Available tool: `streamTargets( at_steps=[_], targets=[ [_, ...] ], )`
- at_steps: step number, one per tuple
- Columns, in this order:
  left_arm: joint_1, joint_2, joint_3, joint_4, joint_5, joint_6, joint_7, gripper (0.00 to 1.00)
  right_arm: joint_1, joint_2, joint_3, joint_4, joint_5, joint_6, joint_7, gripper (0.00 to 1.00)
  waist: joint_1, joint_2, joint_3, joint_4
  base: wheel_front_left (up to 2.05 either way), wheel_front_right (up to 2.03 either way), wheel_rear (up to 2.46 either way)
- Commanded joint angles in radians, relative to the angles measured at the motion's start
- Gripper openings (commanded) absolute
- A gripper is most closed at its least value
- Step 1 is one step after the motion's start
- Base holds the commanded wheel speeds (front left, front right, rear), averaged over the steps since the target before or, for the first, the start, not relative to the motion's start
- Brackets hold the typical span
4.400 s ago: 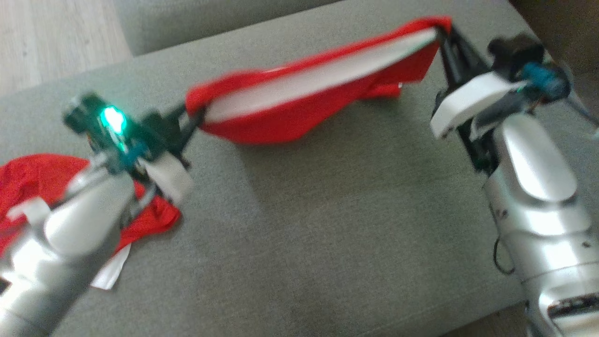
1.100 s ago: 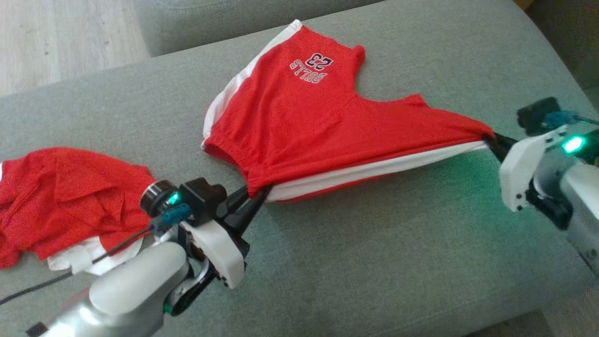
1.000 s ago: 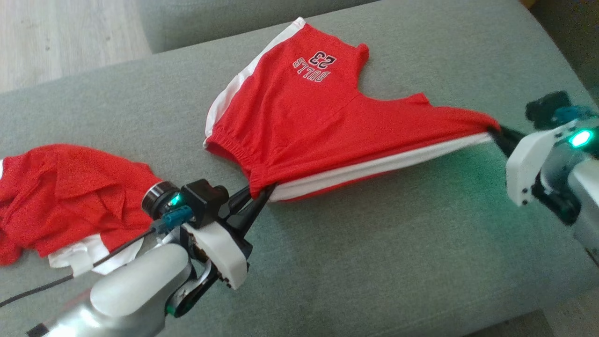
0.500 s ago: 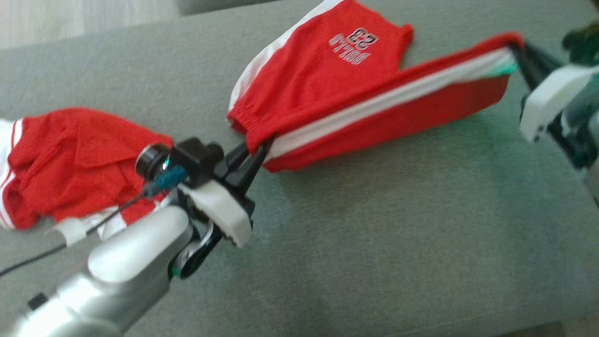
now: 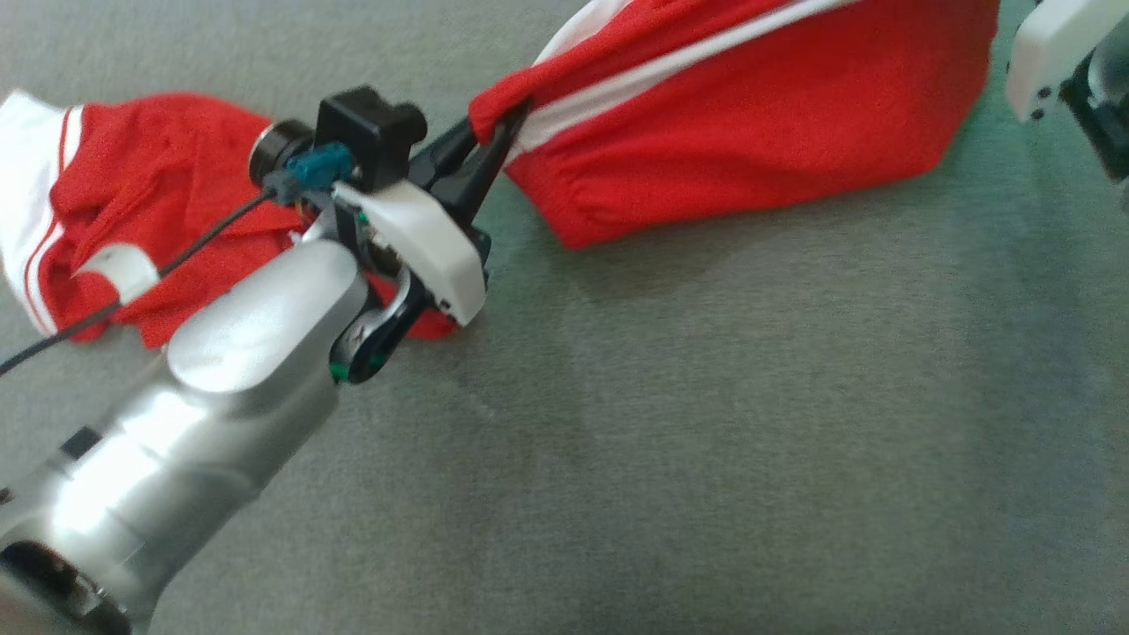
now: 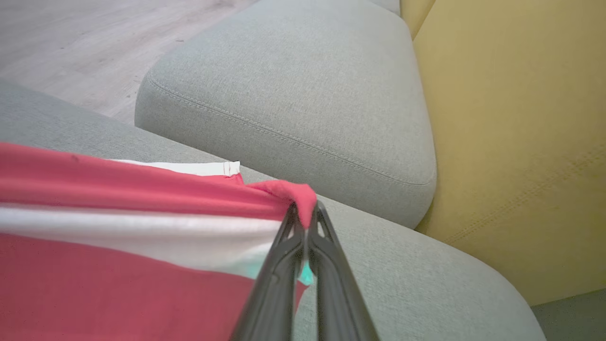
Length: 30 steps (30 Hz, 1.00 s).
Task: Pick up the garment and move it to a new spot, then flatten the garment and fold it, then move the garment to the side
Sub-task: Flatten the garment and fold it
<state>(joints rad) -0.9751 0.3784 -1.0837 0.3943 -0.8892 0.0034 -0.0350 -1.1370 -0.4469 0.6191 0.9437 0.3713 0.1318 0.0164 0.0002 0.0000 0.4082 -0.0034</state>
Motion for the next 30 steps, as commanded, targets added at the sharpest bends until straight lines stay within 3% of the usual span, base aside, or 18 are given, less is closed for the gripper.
streamTargets(
  at_steps=[1,19,20,21,22,23,30],
  targets=[
    [-0.049,0.016,0.047,0.003,0.005,-0.006,-0.001,0.0,-0.03,-0.002,0.001,0.003,-0.01,-0.001,-0.011,0.0,-0.0002,0.0,0.041,0.039,0.0,0.0,0.0],
    [-0.193,-0.155,-0.007,0.222,0.061,-0.089,-0.067,0.0,-0.213,0.028,0.017,0.237,-0.089,-0.001,-0.137,0.0,-0.0002,0.0,0.166,0.149,0.0,0.0,0.0],
    [-0.196,-0.16,-0.01,0.23,0.062,-0.092,-0.07,0.0,-0.22,0.029,0.018,0.249,-0.095,-0.001,-0.138,0.09,-0.0002,0.0,0.168,0.151,0.0,0.0,0.0],
    [-0.199,-0.165,-0.011,0.238,0.062,-0.094,-0.075,0.35,-0.226,0.03,0.019,0.258,-0.101,-0.001,-0.142,0.98,-0.0002,0.0,0.171,0.152,0.0,0.0,0.0],
    [-0.202,-0.168,-0.011,0.246,0.064,-0.095,-0.082,0.73,-0.233,0.031,0.015,0.269,-0.104,-0.001,-0.146,1.0,-0.0002,0.0,0.173,0.152,0.0,0.0,0.0],
    [-0.205,-0.172,-0.012,0.254,0.066,-0.095,-0.087,1.0,-0.238,0.031,0.01,0.279,-0.107,-0.001,-0.149,1.0,-0.0002,0.0,0.175,0.152,0.0,0.0,0.0],
    [-0.206,-0.174,-0.007,0.304,0.066,-0.094,-0.129,1.0,-0.223,0.044,-0.024,0.307,-0.1,-0.001,-0.227,1.0,-0.0002,0.0,0.142,0.132,0.0,0.0,0.0]
  ],
)
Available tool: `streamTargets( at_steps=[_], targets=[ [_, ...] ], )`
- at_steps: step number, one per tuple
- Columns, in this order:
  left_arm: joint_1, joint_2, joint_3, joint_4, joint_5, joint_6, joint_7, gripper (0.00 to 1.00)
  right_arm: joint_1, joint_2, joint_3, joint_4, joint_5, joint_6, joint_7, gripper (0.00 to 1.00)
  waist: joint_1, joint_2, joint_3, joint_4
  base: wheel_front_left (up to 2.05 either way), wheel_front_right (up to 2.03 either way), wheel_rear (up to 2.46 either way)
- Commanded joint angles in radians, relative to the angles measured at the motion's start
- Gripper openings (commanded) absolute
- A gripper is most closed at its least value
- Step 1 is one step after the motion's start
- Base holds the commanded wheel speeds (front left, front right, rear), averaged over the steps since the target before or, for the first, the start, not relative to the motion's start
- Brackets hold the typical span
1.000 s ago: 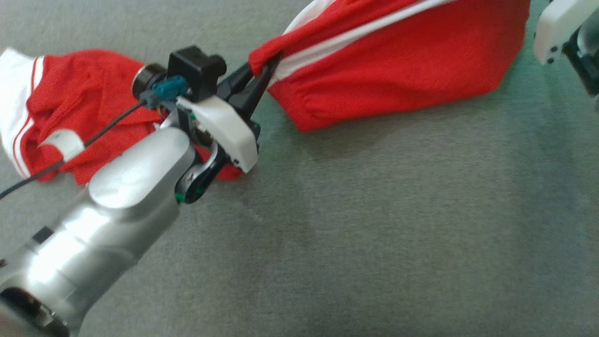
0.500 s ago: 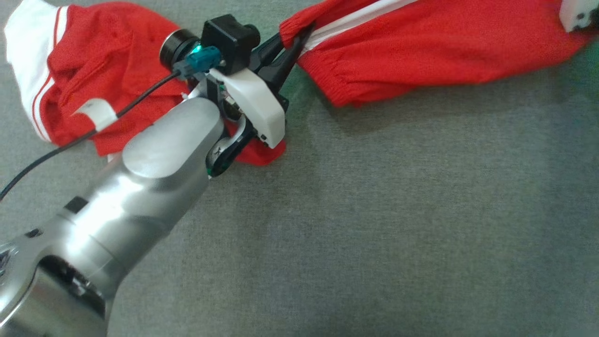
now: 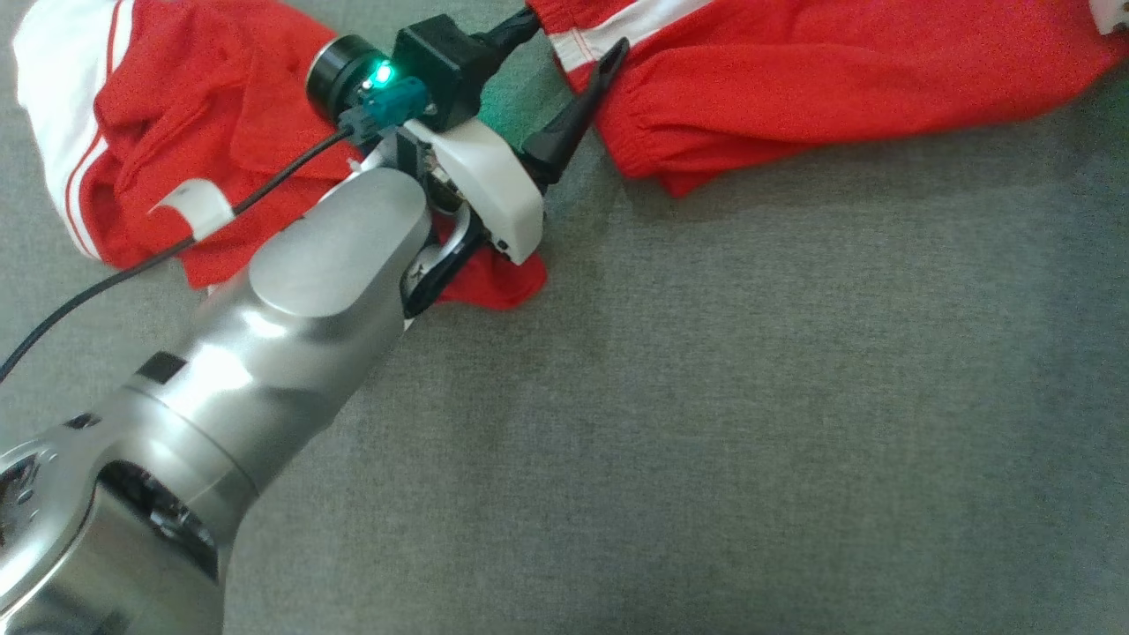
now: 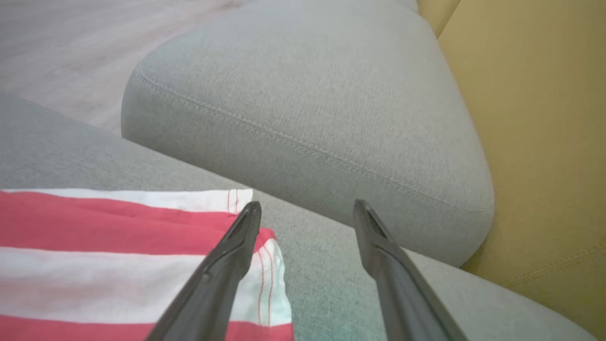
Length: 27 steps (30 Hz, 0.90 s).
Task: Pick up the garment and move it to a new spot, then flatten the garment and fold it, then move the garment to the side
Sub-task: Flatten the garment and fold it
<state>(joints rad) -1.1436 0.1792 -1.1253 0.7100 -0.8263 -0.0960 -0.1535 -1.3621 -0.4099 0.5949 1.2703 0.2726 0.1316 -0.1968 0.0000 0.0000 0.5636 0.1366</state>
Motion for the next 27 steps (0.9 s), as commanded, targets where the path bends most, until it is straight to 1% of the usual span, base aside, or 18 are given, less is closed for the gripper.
streamTargets(
  at_steps=[1,4,5,7,9,13,16,19,21,24,27],
  targets=[
    [-0.034,0.029,0.039,-0.006,0.002,0.009,-0.02,1.0,0.01,0.014,0.006,-0.024,-0.01,-0.001,-0.028,1.0,0.0,0.0,-0.025,-0.015,0.0,0.0,0.0],
    [-0.014,0.051,0.06,0.005,-0.011,0.022,-0.046,1.0,0.037,0.045,-0.01,-0.04,0.003,-0.001,-0.052,1.0,0.0,0.0,-0.068,-0.048,0.0,0.0,0.0],
    [-0.014,0.051,0.06,0.005,-0.011,0.022,-0.046,1.0,0.037,0.045,-0.01,-0.04,0.003,-0.001,-0.052,1.0,0.0,0.0,-0.068,-0.048,0.0,0.0,0.0],
    [-0.004,0.073,0.076,-0.002,-0.007,0.037,-0.071,1.0,0.055,0.058,-0.026,-0.052,0.012,-0.001,-0.06,1.0,0.0,0.0,-0.1,-0.069,0.0,0.0,0.0],
    [0.009,0.093,0.097,-0.017,0.0,0.058,-0.09,1.0,0.079,0.071,-0.04,-0.077,0.02,-0.001,-0.063,1.0,0.0,0.0,-0.136,-0.088,0.0,0.0,0.0],
    [0.051,0.145,0.161,-0.081,0.02,0.12,-0.106,1.0,0.138,0.086,-0.095,-0.182,0.028,-0.001,-0.064,1.0,0.0,0.0,-0.204,-0.13,0.0,0.0,0.0],
    [0.108,0.176,0.248,-0.177,0.041,0.17,-0.108,1.0,0.208,0.095,-0.15,-0.265,0.025,-0.001,-0.065,1.0,0.0,0.0,-0.25,-0.152,0.0,0.0,0.0],
    [0.201,0.204,0.331,-0.273,0.079,0.213,-0.108,1.0,0.295,0.112,-0.221,-0.348,0.027,-0.001,-0.065,1.0,0.0,0.0,-0.291,-0.172,0.0,0.0,0.0],
    [0.279,0.21,0.395,-0.327,0.087,0.237,-0.108,1.0,0.359,0.131,-0.271,-0.412,0.026,-0.001,-0.065,1.0,0.0,0.0,-0.32,-0.186,0.0,0.0,0.0],
    [0.397,0.211,0.475,-0.392,0.118,0.263,-0.108,1.0,0.468,0.163,-0.338,-0.499,0.02,-0.001,-0.065,1.0,0.0,0.0,-0.357,-0.202,0.0,0.0,0.0],
    [0.513,0.2,0.538,-0.438,0.155,0.272,-0.108,1.0,0.578,0.197,-0.385,-0.564,0.009,-0.001,-0.065,1.0,0.0,0.0,-0.393,-0.216,0.0,0.0,0.0]
  ],
)
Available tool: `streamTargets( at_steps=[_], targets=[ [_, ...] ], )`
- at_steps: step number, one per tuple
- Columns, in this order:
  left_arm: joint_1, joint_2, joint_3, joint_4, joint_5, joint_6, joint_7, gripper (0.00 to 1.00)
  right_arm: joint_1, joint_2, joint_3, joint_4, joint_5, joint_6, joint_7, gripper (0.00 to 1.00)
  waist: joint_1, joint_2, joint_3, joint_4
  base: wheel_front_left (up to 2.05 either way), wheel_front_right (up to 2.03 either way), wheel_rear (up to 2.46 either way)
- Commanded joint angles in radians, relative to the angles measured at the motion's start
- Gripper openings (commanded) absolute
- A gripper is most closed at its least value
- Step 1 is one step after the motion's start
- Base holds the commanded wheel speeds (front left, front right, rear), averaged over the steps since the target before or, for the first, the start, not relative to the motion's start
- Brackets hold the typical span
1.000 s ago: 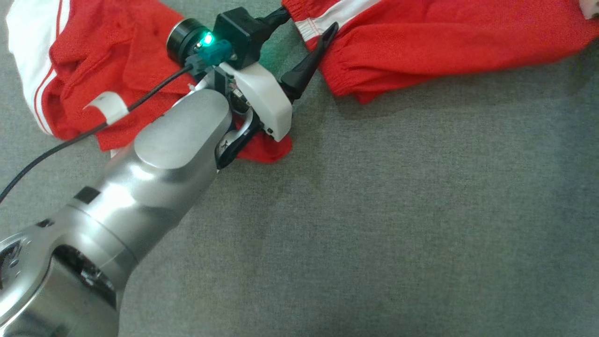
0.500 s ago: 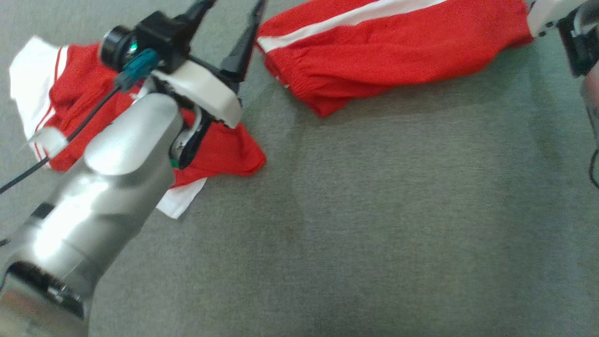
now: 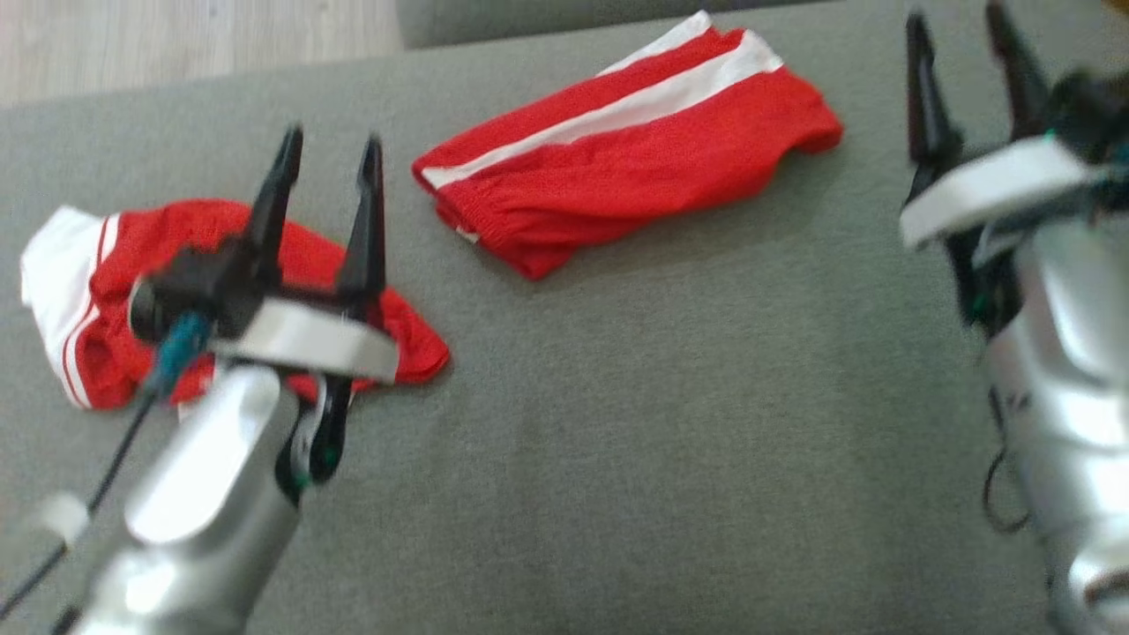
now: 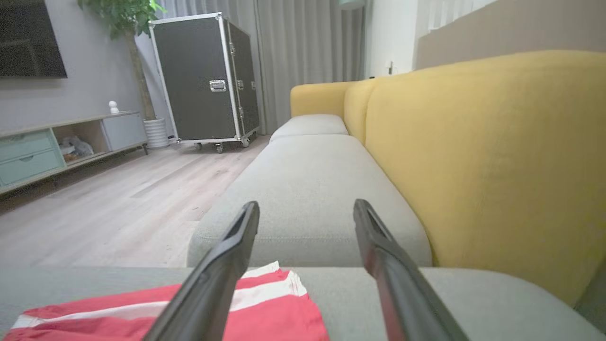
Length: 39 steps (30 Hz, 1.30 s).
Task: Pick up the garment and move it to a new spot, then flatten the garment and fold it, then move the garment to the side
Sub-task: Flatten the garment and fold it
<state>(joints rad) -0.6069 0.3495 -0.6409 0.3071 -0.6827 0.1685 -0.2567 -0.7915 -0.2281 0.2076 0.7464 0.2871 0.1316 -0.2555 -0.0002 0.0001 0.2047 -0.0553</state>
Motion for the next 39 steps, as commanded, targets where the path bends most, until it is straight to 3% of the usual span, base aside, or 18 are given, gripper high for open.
streamTargets(
  at_steps=[1,10,18,29,39],
  targets=[
    [0.013,0.022,0.076,-0.047,0.023,0.009,-0.005,1.0,0.044,0.028,-0.014,-0.058,-0.008,-0.001,-0.006,1.0,0.0002,-0.0001,-0.045,-0.027,0.0,0.0,0.0],
    [0.292,-0.068,0.263,-0.113,0.14,-0.022,-0.005,1.0,0.342,0.145,-0.093,-0.211,-0.045,-0.001,-0.006,1.0,0.0002,-0.0001,-0.094,-0.052,0.0,0.0,0.0],
    [0.389,-0.15,0.37,-0.118,0.233,-0.099,-0.005,1.0,0.448,0.175,-0.105,-0.28,-0.061,-0.001,-0.006,1.0,0.0002,-0.0001,-0.085,-0.053,0.0,0.0,0.0],
    [0.328,-0.209,0.396,-0.085,0.309,-0.188,-0.005,1.0,0.288,0.171,-0.164,-0.25,-0.1,-0.001,0.078,1.0,0.0002,-0.0001,0.034,0.032,0.0,0.0,0.0],
    [0.225,-0.27,0.339,-0.031,0.355,-0.251,-0.005,1.0,0.013,0.087,-0.381,0.002,-0.179,-0.001,0.24,1.0,0.0002,-0.0001,0.138,0.178,0.0,0.0,0.0]
  ],
)
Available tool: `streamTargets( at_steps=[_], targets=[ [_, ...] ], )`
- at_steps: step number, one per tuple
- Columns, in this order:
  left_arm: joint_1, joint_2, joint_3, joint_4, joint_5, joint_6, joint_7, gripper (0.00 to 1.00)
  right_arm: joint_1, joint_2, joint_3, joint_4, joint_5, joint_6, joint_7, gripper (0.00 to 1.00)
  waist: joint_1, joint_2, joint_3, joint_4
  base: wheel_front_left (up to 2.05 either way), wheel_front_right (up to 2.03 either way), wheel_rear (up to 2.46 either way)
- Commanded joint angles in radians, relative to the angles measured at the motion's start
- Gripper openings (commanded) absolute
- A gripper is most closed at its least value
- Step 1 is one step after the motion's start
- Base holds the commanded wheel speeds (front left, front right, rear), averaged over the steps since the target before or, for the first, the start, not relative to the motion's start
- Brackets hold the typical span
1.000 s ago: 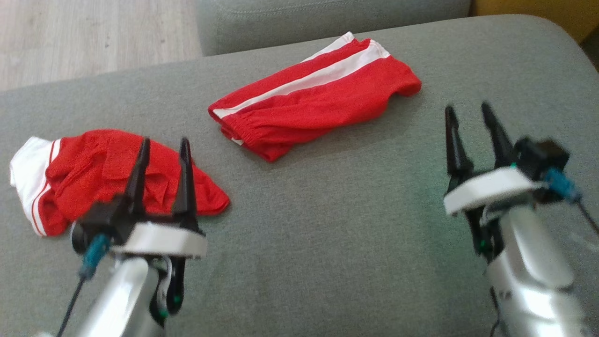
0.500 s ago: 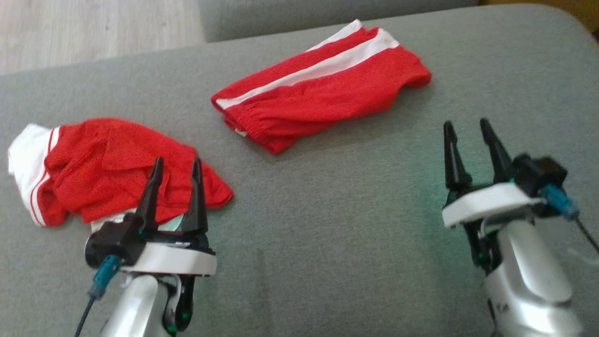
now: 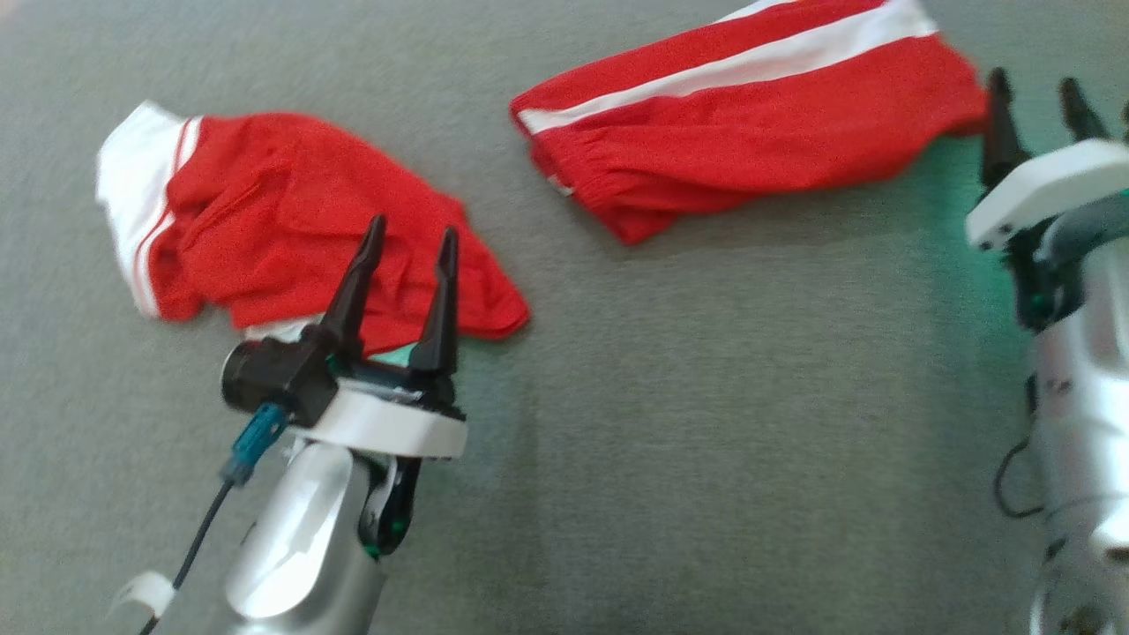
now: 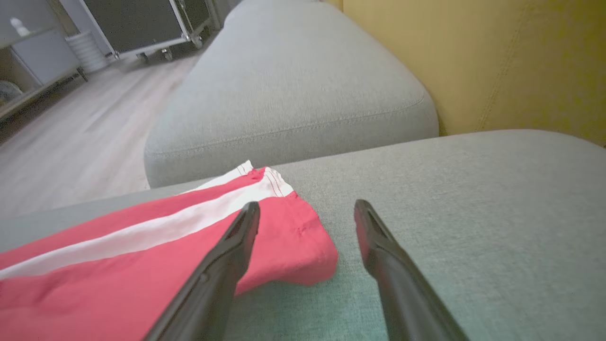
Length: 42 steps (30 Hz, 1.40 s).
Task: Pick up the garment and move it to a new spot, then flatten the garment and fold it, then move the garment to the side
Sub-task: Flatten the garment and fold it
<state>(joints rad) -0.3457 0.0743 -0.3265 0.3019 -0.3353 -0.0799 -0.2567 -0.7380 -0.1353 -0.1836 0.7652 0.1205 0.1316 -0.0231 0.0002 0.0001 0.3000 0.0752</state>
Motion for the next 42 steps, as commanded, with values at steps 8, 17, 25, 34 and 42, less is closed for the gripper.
streamTargets(
  at_steps=[8,17,25,34,42],
  targets=[
    [-0.108,-0.017,-0.023,0.002,0.024,-0.021,-0.005,1.0,-0.209,-0.11,-0.079,0.22,-0.15,-0.001,0.105,1.0,-0.0002,-0.0001,0.109,0.124,0.0,0.0,0.0],
    [-0.152,-0.024,-0.051,0.001,-0.001,-0.022,-0.005,1.0,-0.308,-0.135,-0.055,0.39,-0.217,-0.001,0.134,1.0,-0.0002,-0.0001,0.146,0.161,0.0,0.0,0.0],
    [-0.156,-0.024,-0.055,0.004,-0.012,-0.012,-0.005,1.0,-0.327,-0.142,-0.003,0.462,-0.212,-0.001,0.117,0.0,-0.0002,-0.0001,0.143,0.155,0.0,0.0,0.0],
    [-0.129,-0.024,-0.024,0.006,-0.005,-0.007,-0.005,1.0,-0.323,-0.146,0.037,0.472,-0.174,-0.001,-0.001,0.0,-0.0002,-0.0001,0.1,0.1,0.0,0.0,0.0],
    [-0.07,-0.024,0.037,0.0,0.021,-0.014,-0.005,1.0,-0.244,-0.165,0.076,0.478,-0.067,-0.001,-0.107,0.0,-0.0002,-0.0001,0.01,-0.003,0.0,0.0,0.0]
  ],
)
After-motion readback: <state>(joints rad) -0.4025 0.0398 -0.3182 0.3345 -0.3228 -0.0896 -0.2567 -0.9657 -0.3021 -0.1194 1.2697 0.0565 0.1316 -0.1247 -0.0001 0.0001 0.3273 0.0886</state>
